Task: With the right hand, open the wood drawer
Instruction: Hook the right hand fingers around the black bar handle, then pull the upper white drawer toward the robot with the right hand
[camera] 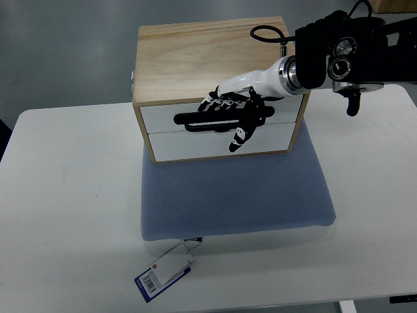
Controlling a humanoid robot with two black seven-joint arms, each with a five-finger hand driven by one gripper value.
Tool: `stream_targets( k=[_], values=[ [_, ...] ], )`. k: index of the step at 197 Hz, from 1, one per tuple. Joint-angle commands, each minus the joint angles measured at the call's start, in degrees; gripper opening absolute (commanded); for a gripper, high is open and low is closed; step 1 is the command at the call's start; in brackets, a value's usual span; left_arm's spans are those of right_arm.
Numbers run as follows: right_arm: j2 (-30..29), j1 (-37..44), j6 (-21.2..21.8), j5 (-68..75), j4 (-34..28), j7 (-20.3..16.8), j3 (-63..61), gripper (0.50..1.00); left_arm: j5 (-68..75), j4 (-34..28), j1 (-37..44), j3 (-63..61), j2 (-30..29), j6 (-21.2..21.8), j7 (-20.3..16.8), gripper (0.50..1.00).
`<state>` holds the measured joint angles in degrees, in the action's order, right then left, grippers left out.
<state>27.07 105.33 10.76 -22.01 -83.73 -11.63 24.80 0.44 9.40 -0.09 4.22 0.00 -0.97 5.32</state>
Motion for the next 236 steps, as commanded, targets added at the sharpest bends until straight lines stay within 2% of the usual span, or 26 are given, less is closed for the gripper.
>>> stream_targets(
  k=[1, 50, 140, 200, 201, 207, 236],
  values=[
    [-0.44, -0.04, -0.13, 0.12, 0.06, -0.32, 0.43, 0.913, 0.0, 0.0, 0.0, 0.0, 0.0, 0.0, -0.04, 1.0],
    [-2.73, -0.48, -0.13, 2.59, 1.37, -2.87, 0.78, 0.913, 0.0, 0.0, 0.0, 0.0, 0.0, 0.0, -0.04, 1.0],
    [-3.52, -2.32, -0.92, 2.59, 3.75, -3.75, 1.92, 0.911, 0.0, 0.0, 0.0, 0.0, 0.0, 0.0, -0.04, 1.0],
    [-3.26, -1.71, 1.89, 2.5, 2.87, -4.1, 2.53, 0.913, 0.0, 0.0, 0.0, 0.0, 0.0, 0.0, -0.04, 1.0],
    [-2.91, -1.45, 3.28, 2.5, 2.26, -4.1, 2.53, 0.911, 0.0, 0.0, 0.0, 0.0, 0.0, 0.0, 0.04, 1.0],
    [-2.73, -1.27, 4.09, 2.5, 2.08, -4.1, 2.53, 0.911, 0.0, 0.0, 0.0, 0.0, 0.0, 0.0, 0.05, 1.0],
    [-2.46, -0.56, 6.29, 2.5, 1.38, -4.1, 2.53, 0.911, 0.0, 0.0, 0.0, 0.0, 0.0, 0.0, 0.05, 1.0]
  ],
)
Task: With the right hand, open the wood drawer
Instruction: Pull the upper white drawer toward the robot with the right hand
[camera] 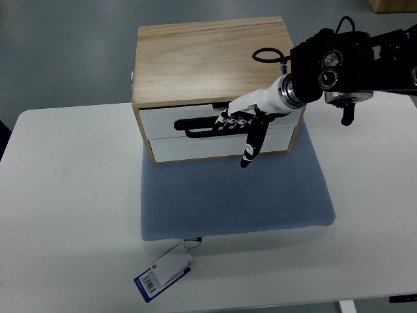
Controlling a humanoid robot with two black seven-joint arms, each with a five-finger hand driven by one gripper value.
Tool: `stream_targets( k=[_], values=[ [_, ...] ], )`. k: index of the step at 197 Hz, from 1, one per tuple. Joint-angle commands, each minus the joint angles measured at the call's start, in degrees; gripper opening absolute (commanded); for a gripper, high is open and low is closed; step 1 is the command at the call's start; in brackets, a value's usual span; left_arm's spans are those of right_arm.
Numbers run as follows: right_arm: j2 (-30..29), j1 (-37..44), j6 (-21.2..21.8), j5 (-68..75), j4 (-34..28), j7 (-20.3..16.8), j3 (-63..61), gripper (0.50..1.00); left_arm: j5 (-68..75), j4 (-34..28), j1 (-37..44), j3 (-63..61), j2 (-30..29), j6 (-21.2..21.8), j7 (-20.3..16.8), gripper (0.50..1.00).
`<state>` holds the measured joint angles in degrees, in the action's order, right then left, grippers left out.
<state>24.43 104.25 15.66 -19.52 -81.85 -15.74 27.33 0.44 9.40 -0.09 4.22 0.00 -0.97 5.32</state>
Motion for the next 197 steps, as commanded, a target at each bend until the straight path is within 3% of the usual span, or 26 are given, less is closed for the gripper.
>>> stream_targets(
  k=[1, 49, 58, 120, 144, 197],
  values=[
    [0.18, 0.51, 1.39, 0.0, -0.5, 0.0, 0.0, 0.911, 0.0, 0.0, 0.0, 0.0, 0.0, 0.0, 0.04, 1.0],
    [0.88, 1.66, 6.49, -0.08, -1.21, 0.0, 0.0, 0.913, 0.0, 0.0, 0.0, 0.0, 0.0, 0.0, -0.04, 1.0],
    [1.76, 2.45, 9.3, -0.08, -2.26, 0.09, 0.0, 0.913, 0.0, 0.0, 0.0, 0.0, 0.0, 0.0, -0.04, 1.0],
    [2.91, 3.68, 17.39, 0.0, -3.93, 0.35, -0.26, 0.915, 0.0, 0.0, 0.0, 0.0, 0.0, 0.0, 0.04, 1.0],
    [3.08, 3.68, 19.34, 0.0, -4.02, 0.35, -0.35, 0.917, 0.0, 0.0, 0.0, 0.0, 0.0, 0.0, -0.04, 1.0],
    [3.79, 4.82, 19.34, -0.08, -4.37, 0.44, -0.7, 0.917, 0.0, 0.0, 0.0, 0.0, 0.0, 0.0, -0.04, 1.0]
  ],
)
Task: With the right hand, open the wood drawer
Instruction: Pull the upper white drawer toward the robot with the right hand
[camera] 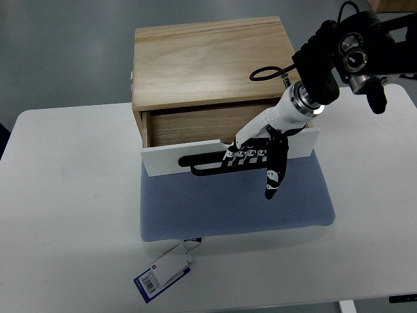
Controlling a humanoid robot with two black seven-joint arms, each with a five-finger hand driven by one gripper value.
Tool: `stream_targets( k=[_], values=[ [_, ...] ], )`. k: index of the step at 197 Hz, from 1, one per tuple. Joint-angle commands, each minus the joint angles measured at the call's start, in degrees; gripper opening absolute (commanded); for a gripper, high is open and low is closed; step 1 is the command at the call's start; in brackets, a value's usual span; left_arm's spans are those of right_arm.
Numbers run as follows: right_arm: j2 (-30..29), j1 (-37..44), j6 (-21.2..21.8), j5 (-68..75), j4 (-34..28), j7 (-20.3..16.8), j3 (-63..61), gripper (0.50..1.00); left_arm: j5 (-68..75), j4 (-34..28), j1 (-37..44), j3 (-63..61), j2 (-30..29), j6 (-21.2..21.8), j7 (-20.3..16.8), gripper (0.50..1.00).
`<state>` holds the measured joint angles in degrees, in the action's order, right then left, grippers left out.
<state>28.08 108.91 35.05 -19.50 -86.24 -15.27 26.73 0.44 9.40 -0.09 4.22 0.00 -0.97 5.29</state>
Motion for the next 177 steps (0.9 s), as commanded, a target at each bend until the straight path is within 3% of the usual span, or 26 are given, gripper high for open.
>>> stream_targets(
  k=[1, 177],
  values=[
    [0.13, 0.16, -0.05, -0.1, 0.02, -0.02, -0.1, 0.917, 0.0, 0.0, 0.0, 0.0, 0.0, 0.0, -0.02, 1.0],
    [-0.39, 0.43, -7.72, -1.33, -0.07, -0.28, -0.54, 0.911, 0.0, 0.0, 0.0, 0.0, 0.0, 0.0, -0.02, 1.0]
  ],
)
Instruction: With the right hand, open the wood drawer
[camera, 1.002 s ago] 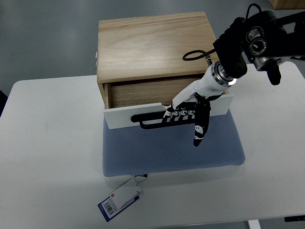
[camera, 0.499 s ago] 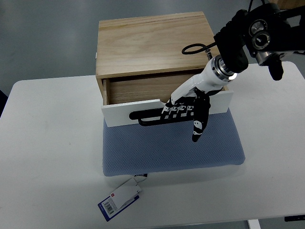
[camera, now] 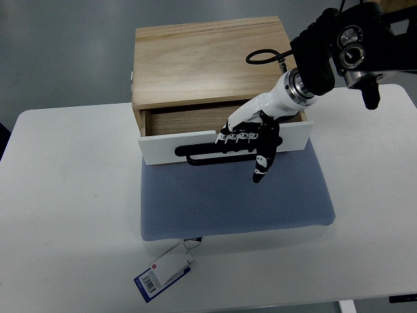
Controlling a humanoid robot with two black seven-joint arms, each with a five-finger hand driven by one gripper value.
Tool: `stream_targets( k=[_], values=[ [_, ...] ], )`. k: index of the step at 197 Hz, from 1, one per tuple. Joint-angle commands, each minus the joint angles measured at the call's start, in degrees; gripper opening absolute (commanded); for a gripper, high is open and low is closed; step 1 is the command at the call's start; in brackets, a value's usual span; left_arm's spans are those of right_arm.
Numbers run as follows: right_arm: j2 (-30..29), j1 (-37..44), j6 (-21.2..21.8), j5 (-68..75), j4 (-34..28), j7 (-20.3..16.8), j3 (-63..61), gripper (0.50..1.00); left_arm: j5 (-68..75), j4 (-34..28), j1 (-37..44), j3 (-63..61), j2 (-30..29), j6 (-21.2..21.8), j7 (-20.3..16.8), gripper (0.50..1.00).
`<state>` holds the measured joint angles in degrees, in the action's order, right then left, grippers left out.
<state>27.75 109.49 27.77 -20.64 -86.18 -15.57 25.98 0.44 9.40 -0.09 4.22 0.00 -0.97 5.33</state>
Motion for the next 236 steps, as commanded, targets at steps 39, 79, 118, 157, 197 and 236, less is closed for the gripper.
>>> stream_targets(
  k=[39, 79, 118, 157, 197, 236],
  values=[
    [0.11, -0.33, -0.87, -0.27, -0.22, 0.01, 0.39, 0.911, 0.0, 0.0, 0.0, 0.0, 0.0, 0.0, -0.06, 1.0],
    [0.55, 0.02, -0.96, -0.27, -0.22, 0.27, -0.05, 0.911, 0.0, 0.0, 0.0, 0.0, 0.0, 0.0, -0.06, 1.0],
    [1.34, 0.37, -1.66, -0.19, -0.22, 0.54, -0.4, 0.911, 0.0, 0.0, 0.0, 0.0, 0.0, 0.0, -0.06, 1.0],
    [2.05, 0.46, -2.19, -0.19, -0.3, 0.8, -1.63, 0.911, 0.0, 0.0, 0.0, 0.0, 0.0, 0.0, -0.06, 1.0],
    [3.63, 0.46, -1.67, -0.1, -0.48, 0.8, -4.18, 0.911, 0.0, 0.0, 0.0, 0.0, 0.0, 0.0, 0.03, 1.0],
    [6.35, 0.81, 0.53, 0.25, -0.48, 0.71, -8.31, 0.913, 0.0, 0.0, 0.0, 0.0, 0.0, 0.0, -0.06, 1.0]
  ],
)
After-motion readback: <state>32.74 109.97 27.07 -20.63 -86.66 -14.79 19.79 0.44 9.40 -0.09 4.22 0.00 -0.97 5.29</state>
